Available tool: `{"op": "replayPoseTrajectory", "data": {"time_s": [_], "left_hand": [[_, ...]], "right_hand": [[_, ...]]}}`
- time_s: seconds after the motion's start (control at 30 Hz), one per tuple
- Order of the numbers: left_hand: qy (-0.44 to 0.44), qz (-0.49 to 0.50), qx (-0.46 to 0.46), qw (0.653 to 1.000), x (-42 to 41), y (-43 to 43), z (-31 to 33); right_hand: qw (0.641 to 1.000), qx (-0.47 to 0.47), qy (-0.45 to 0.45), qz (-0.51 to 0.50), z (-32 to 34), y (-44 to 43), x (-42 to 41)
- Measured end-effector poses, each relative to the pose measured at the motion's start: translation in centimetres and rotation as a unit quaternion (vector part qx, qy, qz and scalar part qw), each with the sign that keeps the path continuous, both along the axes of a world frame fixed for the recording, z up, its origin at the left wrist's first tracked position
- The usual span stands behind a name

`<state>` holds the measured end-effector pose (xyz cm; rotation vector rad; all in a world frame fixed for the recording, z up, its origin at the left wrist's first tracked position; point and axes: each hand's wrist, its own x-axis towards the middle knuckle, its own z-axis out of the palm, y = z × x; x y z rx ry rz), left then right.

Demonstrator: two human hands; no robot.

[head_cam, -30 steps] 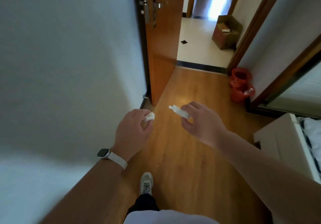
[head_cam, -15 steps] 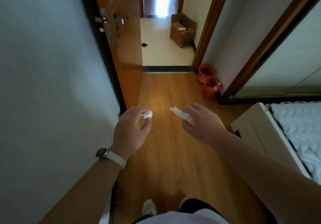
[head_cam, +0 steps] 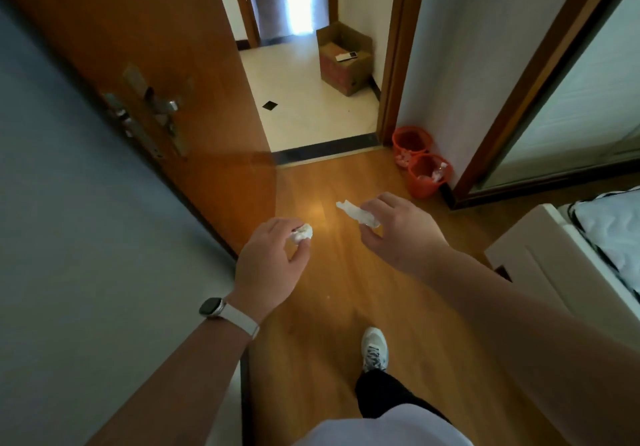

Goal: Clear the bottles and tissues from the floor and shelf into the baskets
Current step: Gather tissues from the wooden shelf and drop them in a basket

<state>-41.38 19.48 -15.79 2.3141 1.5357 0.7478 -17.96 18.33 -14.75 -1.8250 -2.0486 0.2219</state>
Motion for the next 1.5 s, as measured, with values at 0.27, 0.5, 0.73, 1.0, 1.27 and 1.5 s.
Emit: {"op": "replayPoseTrajectory", "data": {"time_s": [0.27,0.5,0.73,1.0,1.27,1.5], "left_hand": [[0.035,0.002,0.007,0.999,9.0,13.7,1.8],[0.034,-0.051,0.027,0.998,14.2,21.6,2.7],[0.006,-0.094,0.021,0.995,17.1,31.2,1.0],[-0.014,-0.156,-0.007,0.988,19.6,46.6,-0.7],[-0.039,-0.215,-0.023,0.975,22.3,60.3,-0.5],[-0.041,-0.261,-0.028,0.964,26.9,68.0,-1.1]], "right_hand": [[1.000,-0.012,0.016,-0.016,1.1,11.9,9.4],[0.999,0.007,0.028,-0.040,1.8,18.7,14.5],[0.997,-0.006,0.023,-0.076,-0.2,26.2,16.6],[0.989,-0.026,0.001,-0.144,-1.4,38.8,18.1],[0.980,-0.041,-0.021,-0.196,-0.5,49.7,18.7],[0.968,-0.034,-0.021,-0.247,-0.7,54.7,22.8]]}}
